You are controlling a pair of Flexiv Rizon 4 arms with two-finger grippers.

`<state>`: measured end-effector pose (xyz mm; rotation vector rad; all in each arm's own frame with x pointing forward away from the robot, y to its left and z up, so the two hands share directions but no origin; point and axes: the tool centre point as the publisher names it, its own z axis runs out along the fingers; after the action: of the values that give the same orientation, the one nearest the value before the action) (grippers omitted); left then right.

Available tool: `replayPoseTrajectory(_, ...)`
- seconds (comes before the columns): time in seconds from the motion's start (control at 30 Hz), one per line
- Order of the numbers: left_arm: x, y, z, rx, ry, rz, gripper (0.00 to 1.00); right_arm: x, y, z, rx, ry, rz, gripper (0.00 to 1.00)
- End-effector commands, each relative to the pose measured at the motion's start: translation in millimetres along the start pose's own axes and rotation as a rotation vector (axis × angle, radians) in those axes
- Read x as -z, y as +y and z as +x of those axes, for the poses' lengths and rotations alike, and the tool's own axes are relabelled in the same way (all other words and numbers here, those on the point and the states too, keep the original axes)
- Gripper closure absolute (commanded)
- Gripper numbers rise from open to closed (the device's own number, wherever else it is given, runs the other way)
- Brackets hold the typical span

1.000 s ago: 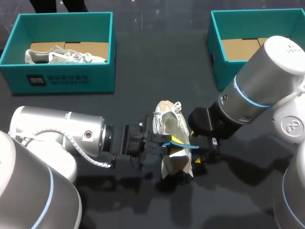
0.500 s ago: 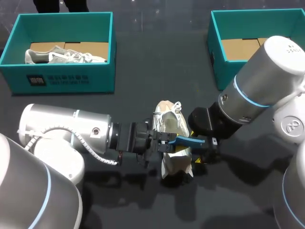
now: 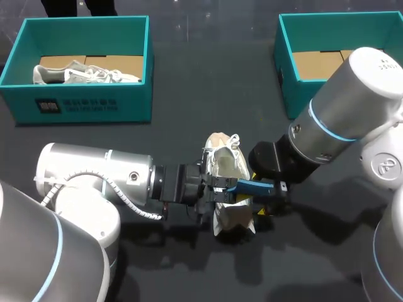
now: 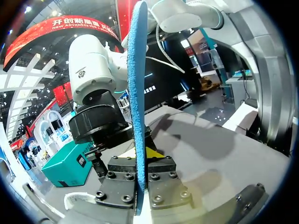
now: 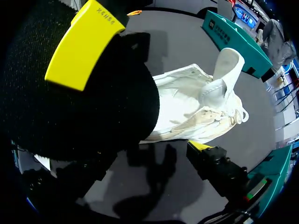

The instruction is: Take the shoe out of the shoebox, open the shoe tongue, remove and reinsert the insole, then place the shoe into the shoebox

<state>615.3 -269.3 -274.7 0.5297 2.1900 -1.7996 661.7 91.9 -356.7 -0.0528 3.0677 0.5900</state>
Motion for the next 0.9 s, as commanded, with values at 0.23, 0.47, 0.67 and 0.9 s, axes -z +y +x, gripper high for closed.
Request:
replayPoseTrajectory(0.23,-4,-1,-2.0,0.002,-0.024,0.001,1.0,0,0.0,1.0,-0.001,-0.002,0.001,0.0)
replayPoseTrajectory(0.47,0,9,-5.5,0.023,-0.044,-0.02,1.0,0,0.0,1.0,-0.001,-0.002,0.001,0.0)
replayPoseTrajectory(0.67,3,15,-6.1,0.039,-0.057,-0.025,1.0,0,0.0,1.0,-0.001,-0.002,0.001,0.0)
replayPoseTrajectory(0.9,2,24,-6.0,0.041,-0.072,-0.038,1.0,0,0.0,1.0,-0.001,-0.002,0.001,0.0)
